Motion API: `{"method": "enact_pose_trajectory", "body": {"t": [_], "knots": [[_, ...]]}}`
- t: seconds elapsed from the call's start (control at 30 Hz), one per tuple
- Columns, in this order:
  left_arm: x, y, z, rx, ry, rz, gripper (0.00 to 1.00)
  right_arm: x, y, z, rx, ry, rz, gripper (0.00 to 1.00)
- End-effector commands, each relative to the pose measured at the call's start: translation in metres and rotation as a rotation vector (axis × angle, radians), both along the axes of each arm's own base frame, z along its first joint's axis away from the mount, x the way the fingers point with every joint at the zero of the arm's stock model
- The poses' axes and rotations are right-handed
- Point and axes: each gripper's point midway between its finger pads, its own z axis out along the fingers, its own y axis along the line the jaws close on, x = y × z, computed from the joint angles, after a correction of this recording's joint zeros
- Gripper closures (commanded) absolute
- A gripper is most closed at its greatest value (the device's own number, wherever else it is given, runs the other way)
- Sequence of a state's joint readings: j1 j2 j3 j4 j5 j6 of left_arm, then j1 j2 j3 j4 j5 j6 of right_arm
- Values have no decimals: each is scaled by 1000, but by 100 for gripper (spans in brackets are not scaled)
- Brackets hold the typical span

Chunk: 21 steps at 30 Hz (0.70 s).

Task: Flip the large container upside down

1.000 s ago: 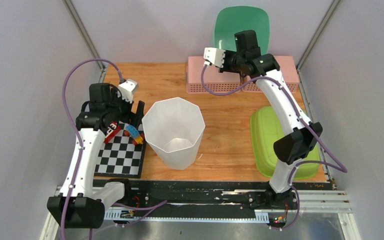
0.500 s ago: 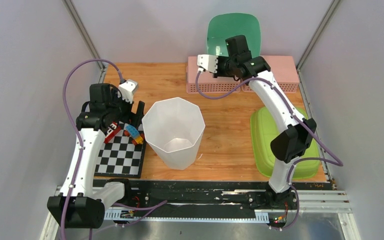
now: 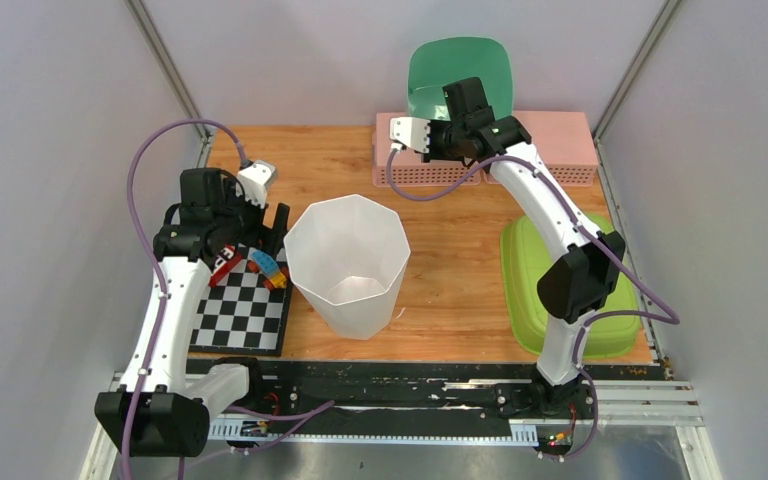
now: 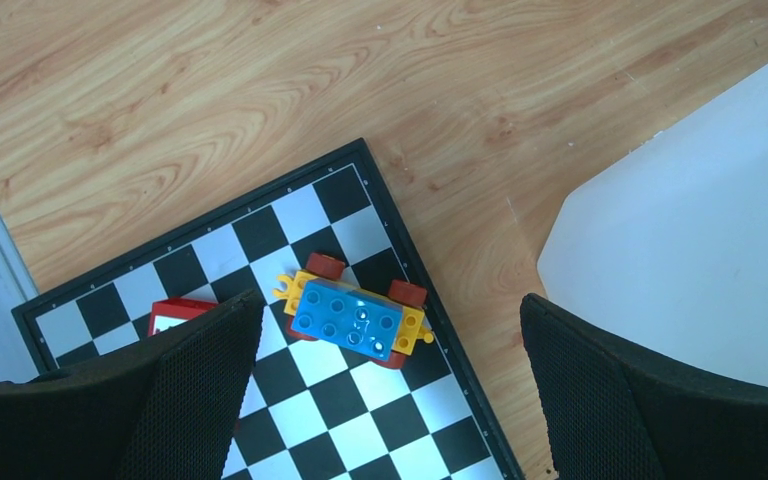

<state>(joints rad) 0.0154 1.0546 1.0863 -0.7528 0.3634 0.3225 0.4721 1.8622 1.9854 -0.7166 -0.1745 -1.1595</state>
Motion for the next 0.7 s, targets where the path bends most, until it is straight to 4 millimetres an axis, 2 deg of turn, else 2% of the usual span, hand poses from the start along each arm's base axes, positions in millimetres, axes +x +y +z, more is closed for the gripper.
{"method": "enact_pose_trajectory", "body": {"t": [0.0,0.3,0.67], "knots": [[3,0,4,12,-29,-7,0,9,9,23,13,-98,10,96],[3,0,6,12,-33,-7,0,9,9,29,16,-111,3,90],[2,0,3,11,-27,-6,0,18,6,45,27,-167,-37,69]]}}
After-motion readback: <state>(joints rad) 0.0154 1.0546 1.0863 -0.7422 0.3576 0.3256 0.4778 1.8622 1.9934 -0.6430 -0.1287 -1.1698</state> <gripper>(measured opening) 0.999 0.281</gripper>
